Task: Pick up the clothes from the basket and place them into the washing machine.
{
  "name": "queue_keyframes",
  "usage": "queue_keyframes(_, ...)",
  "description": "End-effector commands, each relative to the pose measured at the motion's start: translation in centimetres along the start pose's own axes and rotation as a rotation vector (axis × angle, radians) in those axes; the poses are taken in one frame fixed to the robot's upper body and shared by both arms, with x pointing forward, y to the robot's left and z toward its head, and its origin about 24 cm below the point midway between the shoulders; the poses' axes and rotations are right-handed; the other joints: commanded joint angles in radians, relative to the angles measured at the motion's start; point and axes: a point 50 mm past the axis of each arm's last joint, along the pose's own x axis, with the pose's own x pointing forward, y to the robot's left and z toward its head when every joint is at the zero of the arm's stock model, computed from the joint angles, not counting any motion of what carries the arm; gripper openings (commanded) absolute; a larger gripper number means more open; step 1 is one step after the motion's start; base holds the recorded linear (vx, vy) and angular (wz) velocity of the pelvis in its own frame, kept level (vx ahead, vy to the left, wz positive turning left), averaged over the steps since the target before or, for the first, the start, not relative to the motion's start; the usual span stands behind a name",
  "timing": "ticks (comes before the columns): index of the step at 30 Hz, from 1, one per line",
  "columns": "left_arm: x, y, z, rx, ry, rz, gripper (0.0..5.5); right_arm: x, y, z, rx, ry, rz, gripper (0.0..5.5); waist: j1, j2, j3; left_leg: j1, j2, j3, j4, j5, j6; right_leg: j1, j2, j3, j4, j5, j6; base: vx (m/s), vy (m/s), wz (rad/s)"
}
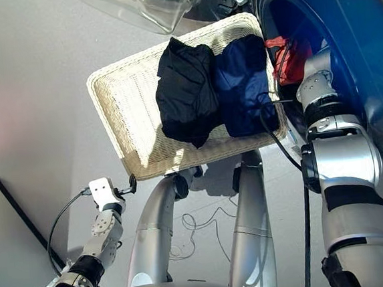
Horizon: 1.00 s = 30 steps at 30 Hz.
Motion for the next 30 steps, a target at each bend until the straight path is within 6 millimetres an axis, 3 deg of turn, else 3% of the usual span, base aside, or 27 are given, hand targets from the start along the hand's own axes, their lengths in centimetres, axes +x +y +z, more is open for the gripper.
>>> queue_keyframes(1, 0.8, 2.6, -0.4, 0.022, 0.096, 0.106, 5.5, -0.2, 1.5, 0.6, -0.118, -0.052, 0.15, 5.5, 0.002, -0.023, 0.0, 0.051, 0.047, -0.09, -0.146, 0.045, -0.051, 0.078, -0.001, -0.06, 0.014, -0.126, 0.009, 0.0, 0.0, 0.0)
queue_keyframes(4, 0.8, 2.7, -0.6, 0.025, 0.105, 0.106, 5.5, -0.8, 2.2, -0.8, -0.118, -0.014, 0.193, 5.5, 0.0, -0.034, 0.001, 0.073, 0.043, -0.093, -0.18, 0.064, -0.057, 0.108, -0.004, -0.072, -0.019, -0.112, 0.011, 0.0, 0.0, 0.0)
queue_keyframes(5, 1.0, 2.5, -0.6, 0.019, 0.11, 0.104, 5.5, -1.8, 3.2, -2.3, -0.101, 0.018, 0.254, 5.5, -0.004, -0.047, 0.004, 0.097, 0.039, -0.092, -0.21, 0.078, -0.062, 0.135, -0.005, -0.081, -0.051, -0.096, 0.016, 0.0, 0.0, 0.0)
queue_keyframes(6, 1.0, 2.6, -0.6, 0.02, 0.111, 0.104, 5.5, -1.9, 3.2, -2.4, -0.101, 0.019, 0.253, 5.5, -0.005, -0.048, 0.006, 0.102, 0.038, -0.092, -0.215, 0.081, -0.063, 0.141, -0.006, -0.081, -0.055, -0.094, 0.016, 0.0, 0.0, 0.0)
queue_keyframes(12, 1.1, 2.7, -0.8, 0.042, 0.133, 0.102, 5.5, -5.9, 4.1, -8.6, -0.104, 0.188, 0.395, 5.5, -0.023, -0.088, 0.021, 0.191, 0.023, -0.098, -0.289, 0.116, -0.077, 0.252, -0.012, -0.113, -0.148, -0.052, 0.025, 0.0, 0.0, 0.0)
queue_keyframes(14, 1.1, 2.8, -0.9, 0.047, 0.136, 0.106, 5.5, -6.6, 4.2, -9.4, -0.102, 0.21, 0.409, 5.5, -0.025, -0.092, 0.024, 0.207, 0.02, -0.097, -0.302, 0.12, -0.078, 0.269, -0.013, -0.115, -0.162, -0.046, 0.026, 0.0, 0.0, 0.0)
queue_keyframes(15, 1.4, 2.7, -0.6, 0.069, 0.131, 0.104, 5.5, -8.4, 4.1, -11.5, -0.141, 0.273, 0.46, 5.5, -0.027, -0.101, 0.028, 0.231, 0.017, -0.095, -0.32, 0.132, -0.082, 0.298, -0.016, -0.125, -0.187, -0.034, 0.028, 0.0, 0.0, 0.0)
queue_keyframes(16, 1.3, 2.7, -0.6, 0.07, 0.131, 0.104, 5.5, -8.4, 4.1, -11.6, -0.141, 0.274, 0.46, 5.5, -0.027, -0.101, 0.03, 0.235, 0.017, -0.095, -0.323, 0.133, -0.082, 0.302, -0.016, -0.125, -0.189, -0.033, 0.028, -0.053, 0.006, 0.076)
queue_keyframes(18, 1.9, 2.4, 0.3, 0.078, 0.094, 0.088, 5.5, -10.7, 4.4, -13.9, -0.164, 0.352, 0.531, 5.5, -0.024, -0.113, 0.036, 0.266, 0.01, -0.098, -0.346, 0.146, -0.086, 0.345, -0.02, -0.138, -0.225, -0.017, 0.032, 0.0, 0.0, 0.0)
queue_keyframes(25, 2.8, 1.3, 2.7, 0.053, -0.006, 0.048, 5.5, -14.4, 5.3, -16.8, -0.184, 0.457, 0.651, 5.5, -0.01, -0.123, 0.057, 0.312, -0.003, -0.102, -0.376, 0.168, -0.089, 0.408, -0.028, -0.162, -0.275, 0.008, 0.037, -0.039, -0.004, 0.028)
queue_keyframes(28, 2.8, 1.2, 3.0, 0.048, -0.021, 0.044, 5.5, -15.2, 5.7, -17.1, -0.183, 0.469, 0.685, 5.5, -0.008, -0.127, 0.06, 0.325, -0.004, -0.106, -0.382, 0.173, -0.091, 0.428, -0.03, -0.167, -0.286, 0.013, 0.039, 0.0, 0.0, 0.0)
queue_keyframes(30, 2.7, 1.1, 3.0, 0.039, -0.025, 0.038, 5.5, -17.1, 5.9, -17.7, -0.18, 0.484, 0.75, 5.5, -0.009, -0.138, 0.061, 0.359, -0.005, -0.099, -0.398, 0.181, -0.096, 0.466, -0.029, -0.173, -0.308, 0.02, 0.042, 0.0, 0.0, 0.0)
